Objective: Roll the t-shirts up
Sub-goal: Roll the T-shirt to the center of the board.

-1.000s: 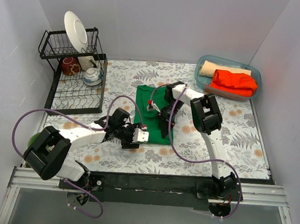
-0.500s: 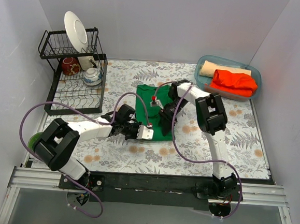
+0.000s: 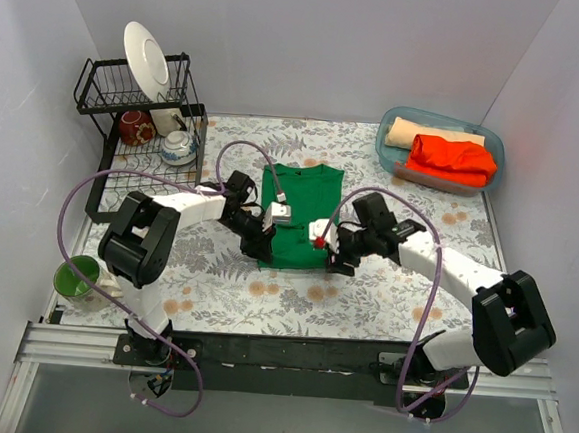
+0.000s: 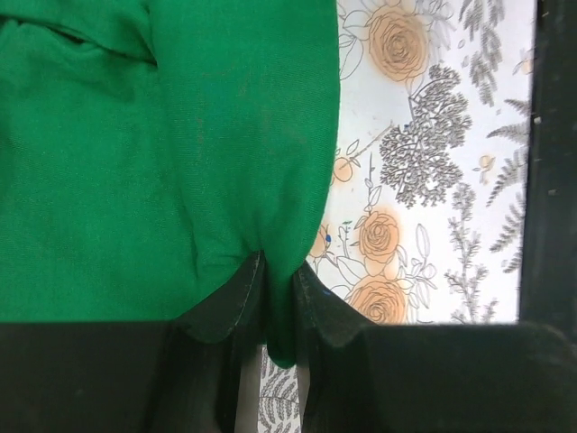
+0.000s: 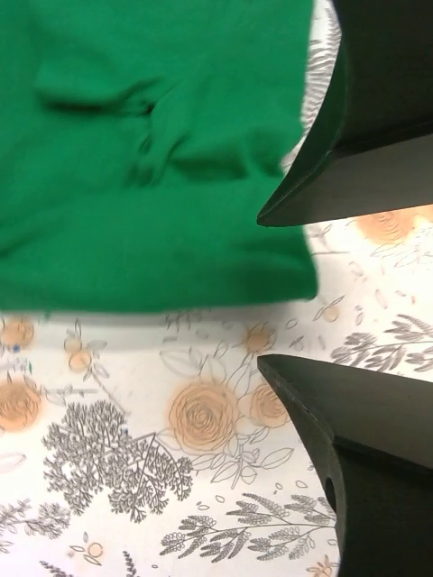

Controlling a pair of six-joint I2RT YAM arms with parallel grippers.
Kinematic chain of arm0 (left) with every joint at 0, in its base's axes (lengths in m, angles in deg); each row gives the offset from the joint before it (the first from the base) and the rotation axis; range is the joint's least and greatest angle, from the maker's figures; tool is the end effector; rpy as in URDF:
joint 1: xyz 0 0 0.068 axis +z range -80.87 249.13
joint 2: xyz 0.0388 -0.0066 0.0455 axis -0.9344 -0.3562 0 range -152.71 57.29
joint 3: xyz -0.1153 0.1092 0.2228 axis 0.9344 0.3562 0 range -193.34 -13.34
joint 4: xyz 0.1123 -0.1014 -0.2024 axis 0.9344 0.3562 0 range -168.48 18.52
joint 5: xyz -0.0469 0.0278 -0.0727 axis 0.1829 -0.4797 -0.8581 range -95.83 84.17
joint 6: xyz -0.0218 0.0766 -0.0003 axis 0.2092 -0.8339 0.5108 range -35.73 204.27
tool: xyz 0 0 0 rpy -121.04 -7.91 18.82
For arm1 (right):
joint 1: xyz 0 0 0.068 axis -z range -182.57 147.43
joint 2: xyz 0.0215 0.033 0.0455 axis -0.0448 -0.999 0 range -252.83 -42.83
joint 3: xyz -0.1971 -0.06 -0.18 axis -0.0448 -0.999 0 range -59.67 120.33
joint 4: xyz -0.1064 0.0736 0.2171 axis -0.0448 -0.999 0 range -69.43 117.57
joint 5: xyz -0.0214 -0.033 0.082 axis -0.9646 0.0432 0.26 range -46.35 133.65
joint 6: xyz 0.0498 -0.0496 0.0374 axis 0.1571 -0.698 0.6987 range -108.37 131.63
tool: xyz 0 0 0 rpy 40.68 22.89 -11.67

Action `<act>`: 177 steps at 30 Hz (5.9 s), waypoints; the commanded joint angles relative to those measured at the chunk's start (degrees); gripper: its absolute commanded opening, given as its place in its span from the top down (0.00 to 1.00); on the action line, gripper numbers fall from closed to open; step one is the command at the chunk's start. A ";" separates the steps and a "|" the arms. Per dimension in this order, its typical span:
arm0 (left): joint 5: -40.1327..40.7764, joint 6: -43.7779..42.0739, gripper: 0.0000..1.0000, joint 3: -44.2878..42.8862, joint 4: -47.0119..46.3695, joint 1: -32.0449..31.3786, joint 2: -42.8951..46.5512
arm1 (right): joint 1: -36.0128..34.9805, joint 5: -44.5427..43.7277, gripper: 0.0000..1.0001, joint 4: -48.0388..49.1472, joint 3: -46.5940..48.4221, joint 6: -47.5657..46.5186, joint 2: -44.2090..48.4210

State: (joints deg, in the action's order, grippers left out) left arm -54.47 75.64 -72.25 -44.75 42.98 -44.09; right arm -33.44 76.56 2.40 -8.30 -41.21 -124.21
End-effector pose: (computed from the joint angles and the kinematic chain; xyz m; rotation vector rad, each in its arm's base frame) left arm 0.2600 -0.1851 0.1425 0.9695 2.5904 -1.2847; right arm 0.2295 0.1806 0.2014 -1.7592 1.6324 0.5502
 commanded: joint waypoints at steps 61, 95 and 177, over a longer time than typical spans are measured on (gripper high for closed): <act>-16.05 -9.92 0.88 -19.74 36.21 9.10 -14.90 | -8.15 -4.36 0.93 2.53 -0.76 1.87 -4.39; -8.93 -6.59 0.99 -25.38 42.92 9.45 -25.89 | 5.12 11.57 0.94 -49.89 36.24 -18.18 -47.37; -21.23 -6.23 1.00 -16.67 29.36 0.04 -17.00 | -11.92 -8.21 0.21 20.23 -15.51 -3.76 8.88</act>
State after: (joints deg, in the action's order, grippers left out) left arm -71.06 73.79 -85.67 -22.76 41.65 -59.87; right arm -43.91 69.61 16.04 -22.46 -44.27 -113.87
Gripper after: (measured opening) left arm 0.117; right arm 0.784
